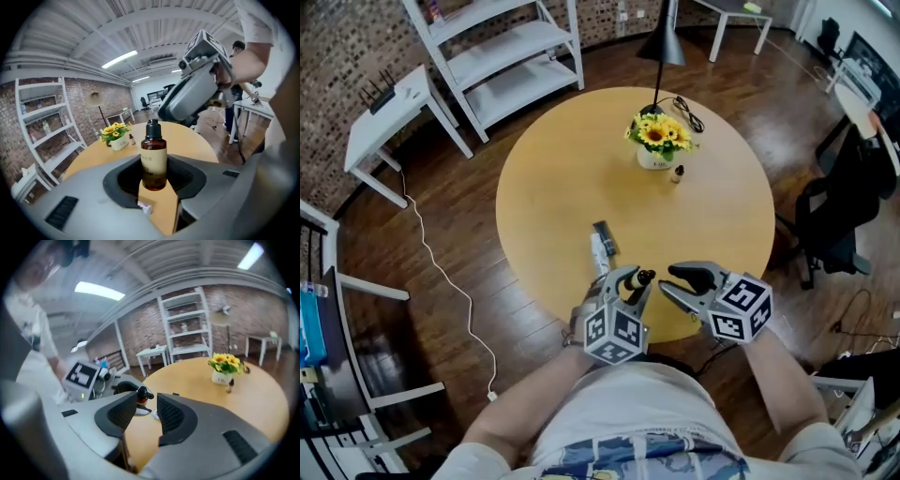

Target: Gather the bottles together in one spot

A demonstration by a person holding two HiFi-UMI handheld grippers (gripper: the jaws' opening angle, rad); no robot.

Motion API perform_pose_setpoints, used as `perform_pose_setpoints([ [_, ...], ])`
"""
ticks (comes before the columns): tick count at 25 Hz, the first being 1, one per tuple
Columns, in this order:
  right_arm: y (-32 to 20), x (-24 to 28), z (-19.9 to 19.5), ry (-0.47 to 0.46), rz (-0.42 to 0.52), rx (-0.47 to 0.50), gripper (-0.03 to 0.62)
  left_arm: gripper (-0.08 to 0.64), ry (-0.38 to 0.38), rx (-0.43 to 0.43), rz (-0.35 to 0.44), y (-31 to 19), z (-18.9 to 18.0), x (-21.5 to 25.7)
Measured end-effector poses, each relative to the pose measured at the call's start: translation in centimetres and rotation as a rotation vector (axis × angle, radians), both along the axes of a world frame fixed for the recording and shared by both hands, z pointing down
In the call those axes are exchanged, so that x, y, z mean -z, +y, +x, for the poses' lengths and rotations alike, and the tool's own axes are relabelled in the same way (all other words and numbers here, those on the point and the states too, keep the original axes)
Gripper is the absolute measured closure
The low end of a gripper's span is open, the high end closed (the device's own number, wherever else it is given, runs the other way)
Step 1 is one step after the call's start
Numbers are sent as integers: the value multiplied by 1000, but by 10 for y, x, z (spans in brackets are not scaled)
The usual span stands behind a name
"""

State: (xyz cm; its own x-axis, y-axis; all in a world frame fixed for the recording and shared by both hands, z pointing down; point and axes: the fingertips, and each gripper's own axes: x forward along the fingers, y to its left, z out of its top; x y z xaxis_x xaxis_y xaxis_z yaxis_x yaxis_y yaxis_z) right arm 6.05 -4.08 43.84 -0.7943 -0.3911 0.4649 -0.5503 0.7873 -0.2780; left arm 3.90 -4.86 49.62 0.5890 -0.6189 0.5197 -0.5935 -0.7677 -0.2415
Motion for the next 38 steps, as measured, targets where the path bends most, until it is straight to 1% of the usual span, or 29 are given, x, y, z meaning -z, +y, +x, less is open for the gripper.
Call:
perform_pose_setpoints([
  [1, 1, 1, -2, -87, -76, -103, 428, 417, -15, 23, 22, 0, -6, 2],
  [2, 4, 2, -6, -155, -137, -183, 428, 417, -30, 36, 45, 1, -10, 3],
  [3, 7, 2, -11, -201, -174, -239, 428, 417, -43, 42, 65, 3, -13, 5],
  [4, 10, 2, -16, -222, -189, -276, 428, 417, -53, 46, 81, 6, -15, 6],
  [7, 19, 0, -29, -222, -199, -335, 428, 417, -69, 46, 115, 15, -17, 7],
  [10, 27, -9, -35, -209, -239, -365, 433, 417, -79, 33, 142, 26, -15, 7],
  [12, 33, -10, -35, -206, -242, -377, 462, 417, -79, 20, 143, 33, -14, 5],
  [14, 38, -11, -34, -198, -229, -372, 492, 417, -76, -1, 135, 39, -13, 3],
  [16, 44, -13, -34, -184, -221, -350, 495, 414, -72, -27, 119, 46, -12, 0],
  [19, 46, -13, -32, -165, -207, -301, 500, 398, -81, -71, 75, 54, -12, -6],
  [22, 37, -6, -27, -108, -122, -228, 500, 391, -63, -77, 18, 57, -19, -11],
  [24, 25, -1, -19, -35, -33, -179, 500, 388, -15, -54, -48, 56, -28, -13],
  [26, 8, -1, -9, 40, 43, -141, 500, 388, 61, -13, -134, 54, -38, -13],
  [28, -15, -5, 4, 89, 80, -120, 500, 388, 143, 32, -206, 51, -48, -9],
  [30, -43, -12, 17, 115, 90, -117, 500, 388, 208, 71, -245, 48, -55, -1],
  [31, -58, -17, 23, 128, 94, -118, 500, 389, 229, 89, -255, 47, -57, 2],
  [35, -117, -34, 39, 189, 125, -118, 500, 389, 269, 169, -301, 43, -68, 6],
  [38, -163, -49, 48, 223, 152, -130, 500, 388, 259, 242, -318, 36, -74, 5],
])
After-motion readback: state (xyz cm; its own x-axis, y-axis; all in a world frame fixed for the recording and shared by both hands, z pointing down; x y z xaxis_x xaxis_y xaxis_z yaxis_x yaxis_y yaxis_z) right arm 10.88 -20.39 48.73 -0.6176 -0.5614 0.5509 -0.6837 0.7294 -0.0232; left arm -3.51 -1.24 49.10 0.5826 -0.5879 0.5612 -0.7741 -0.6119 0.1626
